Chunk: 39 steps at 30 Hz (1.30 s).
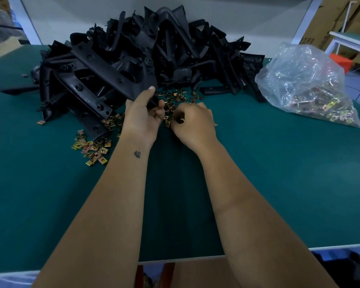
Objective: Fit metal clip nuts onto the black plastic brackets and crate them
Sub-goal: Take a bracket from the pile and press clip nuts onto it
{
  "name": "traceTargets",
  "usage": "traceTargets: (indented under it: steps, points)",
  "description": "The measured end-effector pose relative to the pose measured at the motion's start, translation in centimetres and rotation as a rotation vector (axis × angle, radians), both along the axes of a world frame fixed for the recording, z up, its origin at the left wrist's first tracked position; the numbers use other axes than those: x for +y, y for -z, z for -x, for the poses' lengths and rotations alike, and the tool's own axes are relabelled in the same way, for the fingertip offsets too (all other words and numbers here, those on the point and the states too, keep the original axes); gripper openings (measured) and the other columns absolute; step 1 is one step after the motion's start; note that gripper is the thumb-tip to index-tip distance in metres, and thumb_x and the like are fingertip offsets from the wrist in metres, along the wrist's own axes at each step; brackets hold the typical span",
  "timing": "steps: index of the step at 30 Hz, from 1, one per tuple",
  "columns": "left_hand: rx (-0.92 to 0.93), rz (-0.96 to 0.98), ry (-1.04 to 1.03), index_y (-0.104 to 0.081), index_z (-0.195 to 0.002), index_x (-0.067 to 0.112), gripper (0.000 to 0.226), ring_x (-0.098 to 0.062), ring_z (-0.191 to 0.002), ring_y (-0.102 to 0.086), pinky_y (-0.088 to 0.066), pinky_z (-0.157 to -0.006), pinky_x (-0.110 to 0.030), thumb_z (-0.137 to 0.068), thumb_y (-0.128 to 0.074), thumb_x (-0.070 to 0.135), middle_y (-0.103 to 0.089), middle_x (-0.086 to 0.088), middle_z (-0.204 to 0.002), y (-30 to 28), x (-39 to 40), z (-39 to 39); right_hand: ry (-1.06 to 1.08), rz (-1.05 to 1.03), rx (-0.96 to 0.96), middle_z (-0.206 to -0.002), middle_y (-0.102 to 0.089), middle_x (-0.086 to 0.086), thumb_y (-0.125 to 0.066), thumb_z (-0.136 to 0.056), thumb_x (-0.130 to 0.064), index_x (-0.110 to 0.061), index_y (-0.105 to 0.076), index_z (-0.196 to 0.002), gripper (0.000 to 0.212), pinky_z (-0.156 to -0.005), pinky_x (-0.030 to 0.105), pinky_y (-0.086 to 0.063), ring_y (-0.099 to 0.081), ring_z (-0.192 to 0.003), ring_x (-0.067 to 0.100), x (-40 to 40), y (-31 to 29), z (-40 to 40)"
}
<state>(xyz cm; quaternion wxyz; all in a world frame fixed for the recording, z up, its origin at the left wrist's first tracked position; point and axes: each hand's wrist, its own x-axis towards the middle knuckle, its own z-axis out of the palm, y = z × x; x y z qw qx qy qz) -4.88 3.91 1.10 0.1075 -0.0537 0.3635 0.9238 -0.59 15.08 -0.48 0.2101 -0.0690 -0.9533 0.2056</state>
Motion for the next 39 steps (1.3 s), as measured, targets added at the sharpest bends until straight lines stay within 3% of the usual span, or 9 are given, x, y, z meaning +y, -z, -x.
traceTargets:
  steps: [4, 6, 9, 13, 18, 23, 29, 35, 39]
  points:
    - [0.031, 0.019, 0.014, -0.051, -0.11, 0.008, 0.02, -0.014, -0.07, -0.071, -0.051, -0.054, -0.018, -0.095, -0.063, 0.009, -0.064, -0.007, -0.096, 0.2, 0.0, 0.0, -0.027, 0.392, 0.112, -0.084, -0.064, -0.007, -0.065, -0.082, -0.008, -0.018, -0.063, -0.087, 0.011, -0.076, 0.026, -0.048, -0.06, -0.089, 0.016, -0.2, -0.5, -0.3]
    - [0.038, -0.019, 0.029, -0.054, -0.103, 0.007, 0.012, -0.018, -0.078, -0.073, -0.056, -0.063, -0.022, -0.095, -0.062, 0.005, -0.065, -0.01, -0.099, 0.3, 0.0, 0.0, -0.022, 0.555, 0.175, -0.08, -0.062, -0.011, -0.064, -0.081, -0.004, -0.021, -0.062, -0.083, 0.018, -0.064, 0.011, -0.045, -0.06, -0.077, 0.003, -0.2, -0.8, -0.5]
    - [0.061, -0.039, 0.034, -0.054, -0.096, 0.007, 0.012, -0.022, -0.082, -0.071, -0.058, -0.07, -0.025, -0.094, -0.06, -0.003, -0.065, -0.012, -0.097, 0.4, 0.2, -0.1, -0.014, 0.725, 0.225, -0.087, -0.065, -0.011, -0.064, -0.084, -0.004, -0.023, -0.067, -0.097, 0.023, -0.066, 0.005, -0.044, -0.061, -0.08, -0.001, -0.1, -1.1, -0.4]
    - [0.081, -0.069, 0.057, -0.055, -0.094, 0.006, 0.014, -0.021, -0.077, -0.073, -0.059, -0.071, -0.026, -0.092, -0.06, -0.007, -0.067, -0.011, -0.089, 0.4, 0.4, -0.1, -0.051, 0.897, 0.268, -0.089, -0.069, -0.012, -0.061, -0.088, -0.001, -0.018, -0.073, -0.107, 0.027, -0.077, 0.012, -0.05, -0.064, -0.084, -0.002, 0.2, -1.3, -0.4]
    - [0.072, -0.122, 0.139, -0.057, -0.093, 0.005, 0.012, -0.02, -0.073, -0.073, -0.058, -0.066, -0.024, -0.092, -0.06, -0.007, -0.073, -0.008, -0.074, 0.4, 0.6, -0.3, -0.058, 1.116, 0.276, -0.078, -0.072, -0.002, -0.06, -0.089, 0.002, -0.01, -0.072, -0.093, 0.017, -0.071, 0.02, -0.056, -0.068, -0.069, 0.006, 0.3, -1.6, -0.3]
    - [0.072, -0.125, 0.176, -0.056, -0.092, 0.005, 0.012, -0.02, -0.073, -0.072, -0.059, -0.065, -0.025, -0.092, -0.06, -0.006, -0.073, -0.008, -0.074, 0.4, 0.7, -0.8, -0.013, 1.187, 0.281, -0.085, -0.073, 0.004, -0.064, -0.088, -0.004, -0.013, -0.073, -0.088, 0.013, -0.069, 0.022, -0.052, -0.066, -0.077, 0.011, 0.5, -1.7, -0.3]
    - [0.064, -0.128, 0.204, -0.057, -0.092, 0.005, 0.011, -0.02, -0.073, -0.072, -0.058, -0.065, -0.025, -0.092, -0.06, -0.005, -0.071, -0.008, -0.078, 0.4, 0.9, -1.0, -0.028, 1.295, 0.299, -0.08, -0.07, 0.001, -0.061, -0.088, 0.001, -0.014, -0.073, -0.093, 0.019, -0.068, 0.02, -0.051, -0.063, -0.07, 0.01, 0.7, -2.0, -0.4]
    - [0.069, -0.073, 0.272, -0.055, -0.104, 0.007, 0.017, -0.02, -0.077, -0.07, -0.058, -0.064, -0.027, -0.092, -0.06, -0.004, -0.069, -0.011, -0.094, 0.4, 1.0, -1.3, -0.077, 1.442, 0.325, -0.082, -0.07, 0.008, -0.063, -0.088, 0.002, -0.01, -0.067, -0.089, 0.013, -0.074, 0.028, -0.054, -0.065, -0.077, 0.021, 0.7, -2.1, -0.5]
    - [0.065, -0.049, 0.316, -0.055, -0.114, 0.009, 0.026, -0.02, -0.078, -0.067, -0.058, -0.063, -0.025, -0.092, -0.058, -0.005, -0.067, -0.011, -0.098, 0.2, 1.0, -1.4, -0.094, 1.507, 0.349, -0.081, -0.069, 0.007, -0.065, -0.088, 0.001, -0.01, -0.064, -0.084, 0.012, -0.076, 0.031, -0.054, -0.064, -0.075, 0.018, 0.9, -2.1, -0.5]
